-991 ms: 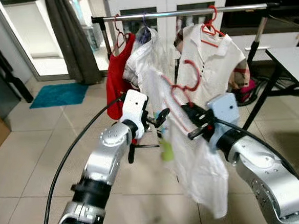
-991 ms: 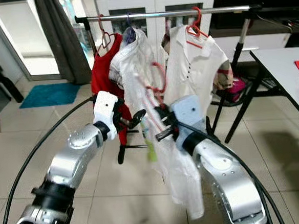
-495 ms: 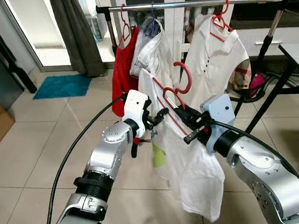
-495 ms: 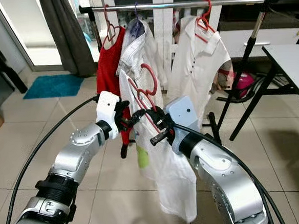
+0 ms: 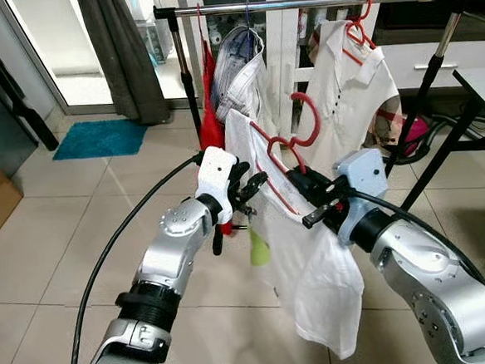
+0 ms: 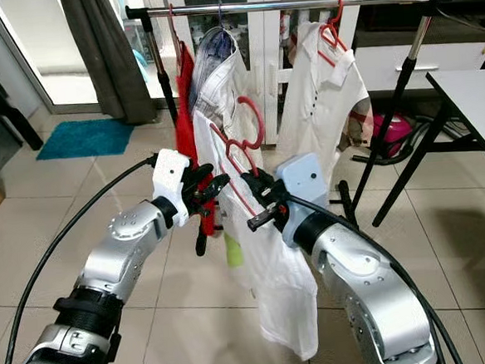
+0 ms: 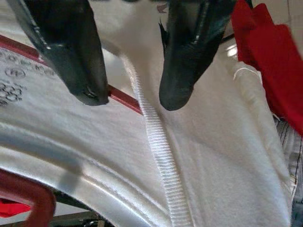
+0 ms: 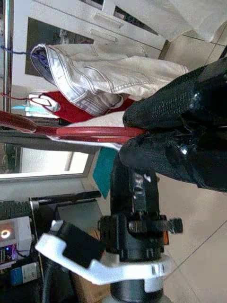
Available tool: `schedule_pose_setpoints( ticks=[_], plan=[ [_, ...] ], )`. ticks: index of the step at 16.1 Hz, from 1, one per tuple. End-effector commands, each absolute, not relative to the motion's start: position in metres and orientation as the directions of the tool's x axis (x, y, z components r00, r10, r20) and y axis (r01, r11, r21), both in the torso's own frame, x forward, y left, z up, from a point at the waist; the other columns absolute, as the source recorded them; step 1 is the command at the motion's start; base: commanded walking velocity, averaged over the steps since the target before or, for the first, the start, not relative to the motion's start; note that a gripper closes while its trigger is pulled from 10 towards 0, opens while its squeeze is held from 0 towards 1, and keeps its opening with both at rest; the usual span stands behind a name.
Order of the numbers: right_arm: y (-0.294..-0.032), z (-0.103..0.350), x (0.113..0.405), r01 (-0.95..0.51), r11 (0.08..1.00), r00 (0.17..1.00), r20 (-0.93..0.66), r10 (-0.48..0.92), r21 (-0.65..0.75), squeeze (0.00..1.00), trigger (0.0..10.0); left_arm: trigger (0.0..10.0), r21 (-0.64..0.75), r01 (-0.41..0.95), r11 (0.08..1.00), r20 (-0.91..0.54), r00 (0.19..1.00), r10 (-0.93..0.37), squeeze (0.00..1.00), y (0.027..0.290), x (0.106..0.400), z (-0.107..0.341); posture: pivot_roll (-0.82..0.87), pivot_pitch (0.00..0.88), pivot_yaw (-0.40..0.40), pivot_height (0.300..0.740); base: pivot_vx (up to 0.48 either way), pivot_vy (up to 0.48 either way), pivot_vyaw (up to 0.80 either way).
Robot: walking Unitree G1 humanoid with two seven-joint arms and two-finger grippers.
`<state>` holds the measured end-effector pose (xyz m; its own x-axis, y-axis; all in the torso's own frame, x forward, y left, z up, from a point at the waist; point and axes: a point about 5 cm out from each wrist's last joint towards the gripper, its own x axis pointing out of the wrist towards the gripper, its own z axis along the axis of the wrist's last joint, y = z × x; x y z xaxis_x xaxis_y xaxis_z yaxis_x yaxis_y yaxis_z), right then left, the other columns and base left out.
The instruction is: Hang hanger
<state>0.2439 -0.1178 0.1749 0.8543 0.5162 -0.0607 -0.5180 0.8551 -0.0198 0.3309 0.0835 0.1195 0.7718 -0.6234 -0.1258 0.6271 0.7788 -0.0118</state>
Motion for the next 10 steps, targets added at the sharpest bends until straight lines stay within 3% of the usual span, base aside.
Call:
schedule_pose_setpoints(
  ticks=[1,10],
  plan=[
    [-0.118,0.189,0.244,-0.522,0.853,0.853,0.005,0.522,-0.022,0.0,0.0,0.0,-0.006,0.605,0.796,-0.153,0.786,-0.599,0.0,0.093,0.33,0.114,0.01,0.0,0.085,0.74,0.0,0.0,0.0],
    [-0.121,0.19,0.246,-0.501,0.865,0.865,0.009,0.502,-0.023,0.0,0.0,0.0,-0.047,0.606,0.794,-0.076,0.79,-0.608,0.0,0.095,0.333,0.124,0.01,0.0,0.088,0.74,0.0,0.0,0.0]
  ],
)
